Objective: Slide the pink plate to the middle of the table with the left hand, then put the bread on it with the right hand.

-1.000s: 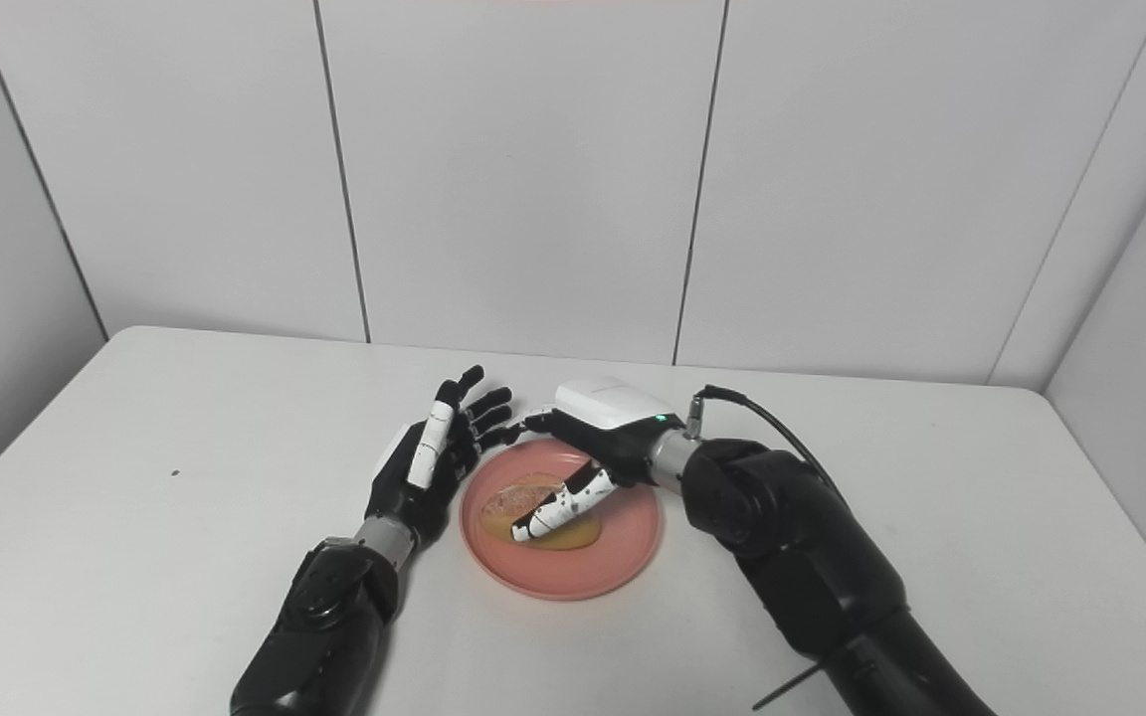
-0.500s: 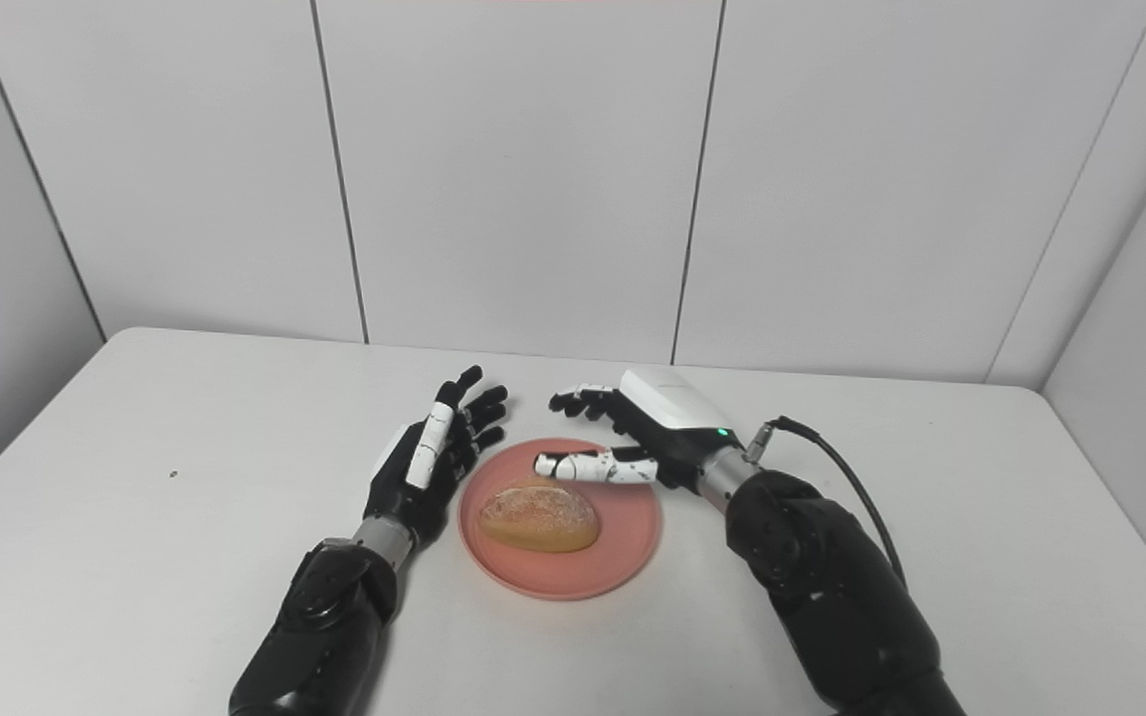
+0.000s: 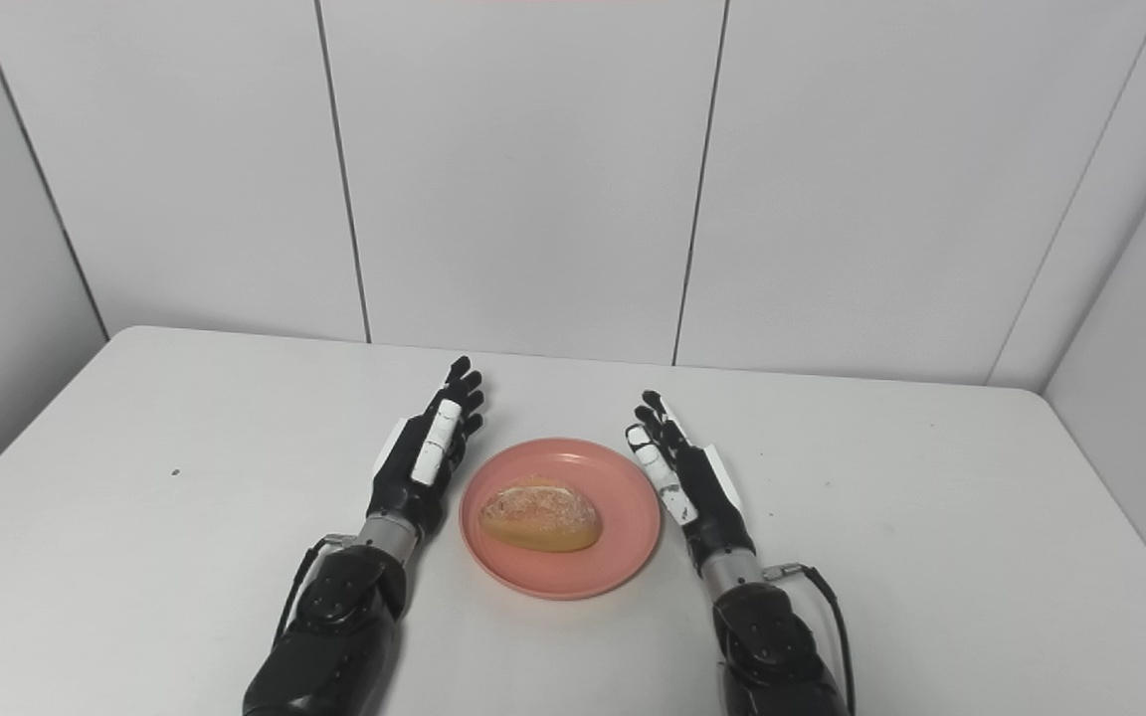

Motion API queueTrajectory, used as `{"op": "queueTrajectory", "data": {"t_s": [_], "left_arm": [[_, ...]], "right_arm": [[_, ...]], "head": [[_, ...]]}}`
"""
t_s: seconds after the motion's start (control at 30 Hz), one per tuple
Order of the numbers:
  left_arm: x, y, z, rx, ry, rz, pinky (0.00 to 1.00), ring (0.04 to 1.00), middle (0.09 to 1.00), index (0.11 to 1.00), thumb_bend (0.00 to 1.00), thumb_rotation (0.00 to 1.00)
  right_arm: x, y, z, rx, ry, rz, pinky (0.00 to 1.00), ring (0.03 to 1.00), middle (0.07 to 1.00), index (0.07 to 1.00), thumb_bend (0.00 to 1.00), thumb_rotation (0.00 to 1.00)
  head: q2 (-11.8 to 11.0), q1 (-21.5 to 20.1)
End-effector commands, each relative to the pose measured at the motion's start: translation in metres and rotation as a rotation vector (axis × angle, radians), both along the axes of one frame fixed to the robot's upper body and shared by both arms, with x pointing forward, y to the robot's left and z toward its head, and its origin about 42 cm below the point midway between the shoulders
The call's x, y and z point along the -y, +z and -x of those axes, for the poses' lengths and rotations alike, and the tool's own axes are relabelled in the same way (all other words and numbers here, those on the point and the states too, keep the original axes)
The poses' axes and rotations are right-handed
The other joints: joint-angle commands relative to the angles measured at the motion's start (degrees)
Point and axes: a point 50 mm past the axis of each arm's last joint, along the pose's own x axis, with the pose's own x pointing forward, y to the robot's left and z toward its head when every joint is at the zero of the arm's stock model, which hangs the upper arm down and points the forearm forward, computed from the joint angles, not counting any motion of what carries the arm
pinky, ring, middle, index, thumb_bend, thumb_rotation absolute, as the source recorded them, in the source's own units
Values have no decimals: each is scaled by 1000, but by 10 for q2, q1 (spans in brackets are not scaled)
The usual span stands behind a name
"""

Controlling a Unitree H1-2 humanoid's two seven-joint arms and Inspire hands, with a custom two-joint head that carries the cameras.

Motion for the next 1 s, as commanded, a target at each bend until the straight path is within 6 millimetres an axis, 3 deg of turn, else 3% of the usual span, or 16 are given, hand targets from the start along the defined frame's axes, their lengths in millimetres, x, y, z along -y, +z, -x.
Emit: {"op": "queueTrajectory", "data": {"t_s": [0.0, 0.3, 0.97], "left_arm": [[14, -38, 29, -77, 39, -18, 1000, 1000, 1000, 1000, 906, 865], [27, -40, 34, -111, 95, -68, 1000, 1000, 1000, 1000, 816, 901], [18, -33, 31, -159, 240, -44, 1000, 1000, 1000, 1000, 801, 940]], "right_arm": [[-11, -13, 7, 4, -31, -60, 999, 995, 976, 990, 964, 1000], [-17, -39, 22, -15, -164, -113, 1000, 1000, 999, 1000, 877, 1000], [-28, -44, 28, -40, -189, -173, 1000, 1000, 990, 995, 856, 1000]], "head": [[1, -1], [3, -4], [6, -7]]}}
